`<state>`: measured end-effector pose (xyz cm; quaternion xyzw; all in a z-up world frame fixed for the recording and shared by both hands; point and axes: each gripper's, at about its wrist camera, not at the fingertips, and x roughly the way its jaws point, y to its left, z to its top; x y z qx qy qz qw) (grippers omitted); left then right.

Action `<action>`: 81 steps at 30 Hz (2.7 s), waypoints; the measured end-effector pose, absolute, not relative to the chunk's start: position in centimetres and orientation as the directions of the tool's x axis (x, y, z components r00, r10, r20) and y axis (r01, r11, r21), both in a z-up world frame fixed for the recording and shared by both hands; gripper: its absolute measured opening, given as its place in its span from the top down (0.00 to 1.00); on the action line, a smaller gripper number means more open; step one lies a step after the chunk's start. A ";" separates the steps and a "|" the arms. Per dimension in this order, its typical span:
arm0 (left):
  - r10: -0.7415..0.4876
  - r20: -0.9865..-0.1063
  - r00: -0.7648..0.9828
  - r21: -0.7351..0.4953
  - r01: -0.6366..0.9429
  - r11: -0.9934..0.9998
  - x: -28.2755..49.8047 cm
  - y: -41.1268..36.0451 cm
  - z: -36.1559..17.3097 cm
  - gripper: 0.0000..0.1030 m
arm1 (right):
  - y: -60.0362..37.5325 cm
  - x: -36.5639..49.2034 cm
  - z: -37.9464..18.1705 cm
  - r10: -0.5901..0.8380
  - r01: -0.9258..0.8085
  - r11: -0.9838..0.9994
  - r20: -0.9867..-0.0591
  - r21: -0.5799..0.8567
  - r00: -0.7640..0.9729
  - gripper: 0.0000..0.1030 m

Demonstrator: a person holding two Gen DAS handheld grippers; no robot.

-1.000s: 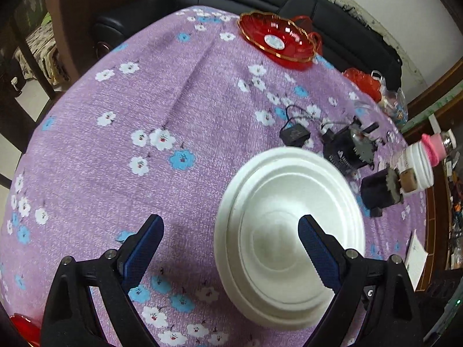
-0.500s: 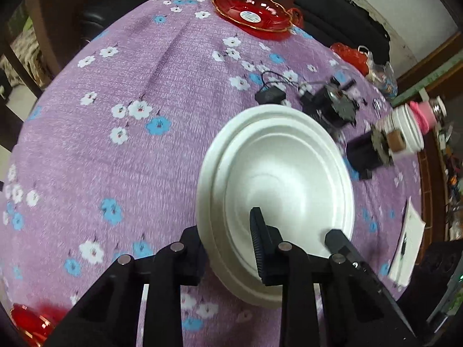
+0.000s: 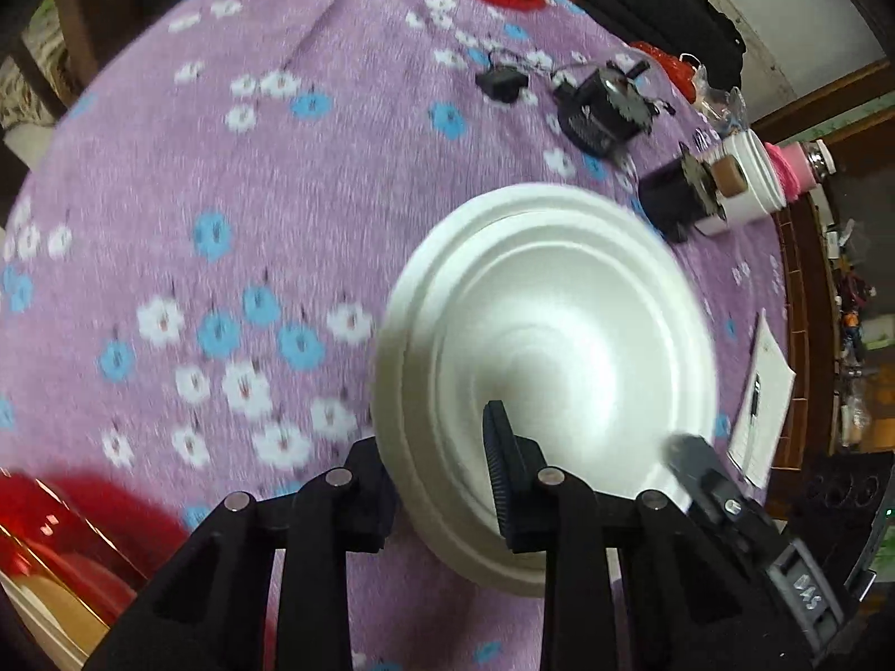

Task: Organize plates and bowls
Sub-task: 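Lift the white bowl with both grippers and tilt it upright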

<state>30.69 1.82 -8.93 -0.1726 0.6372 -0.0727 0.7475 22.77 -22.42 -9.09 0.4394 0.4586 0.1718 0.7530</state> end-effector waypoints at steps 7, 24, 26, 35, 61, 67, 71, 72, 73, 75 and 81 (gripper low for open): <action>-0.385 -0.915 0.124 -0.398 -0.105 0.911 27.8 0.7 -10.5 0.75 | -22.2 19.1 -7.3 0.743 0.077 0.475 -0.446 0.877 0.500 0.82; -0.340 -0.882 0.325 -0.401 -0.143 0.905 27.3 3.3 -8.0 0.68 | -25.2 17.9 -8.8 0.568 0.153 0.622 -0.577 0.768 0.587 0.57; -0.350 -0.881 0.318 -0.417 -0.175 0.892 27.8 4.2 -8.9 0.68 | -25.0 18.5 -9.4 0.565 0.157 0.629 -0.586 0.762 0.581 0.57; -0.394 -0.873 0.288 -0.452 -0.170 0.876 29.1 3.2 -10.8 0.66 | -22.5 21.7 -11.8 0.567 0.150 0.654 -0.612 0.741 0.551 0.57; -0.415 -0.882 0.221 -0.439 -0.068 0.896 21.7 1.9 -7.7 0.74 | -22.2 14.1 -5.5 0.606 0.029 0.642 -0.531 0.766 0.593 0.79; -0.459 -0.851 0.256 -0.488 -0.058 0.871 19.0 3.3 -5.8 0.73 | -19.6 11.4 -1.6 0.621 -0.059 0.670 -0.515 0.740 0.591 0.80; -0.467 -0.834 0.295 -0.500 -0.043 0.865 17.7 4.4 -4.3 0.73 | -18.1 9.8 0.1 0.597 -0.103 0.708 -0.515 0.699 0.615 0.80; -0.471 -0.830 0.300 -0.504 -0.040 0.863 17.3 4.6 -4.1 0.73 | -17.8 9.4 0.4 0.595 -0.108 0.711 -0.514 0.695 0.618 0.80; -0.473 -0.827 0.303 -0.507 -0.039 0.861 17.0 4.9 -3.9 0.73 | -17.7 9.2 0.6 0.595 -0.111 0.714 -0.514 0.692 0.618 0.80; -0.480 -0.824 0.300 -0.513 -0.038 0.858 16.6 5.4 -3.7 0.73 | -17.2 8.6 1.0 0.596 -0.120 0.717 -0.515 0.686 0.617 0.80; -0.524 -0.816 0.244 -0.552 -0.058 0.832 15.8 6.5 -4.7 0.72 | -15.8 7.6 2.2 0.598 -0.142 0.726 -0.518 0.673 0.612 0.80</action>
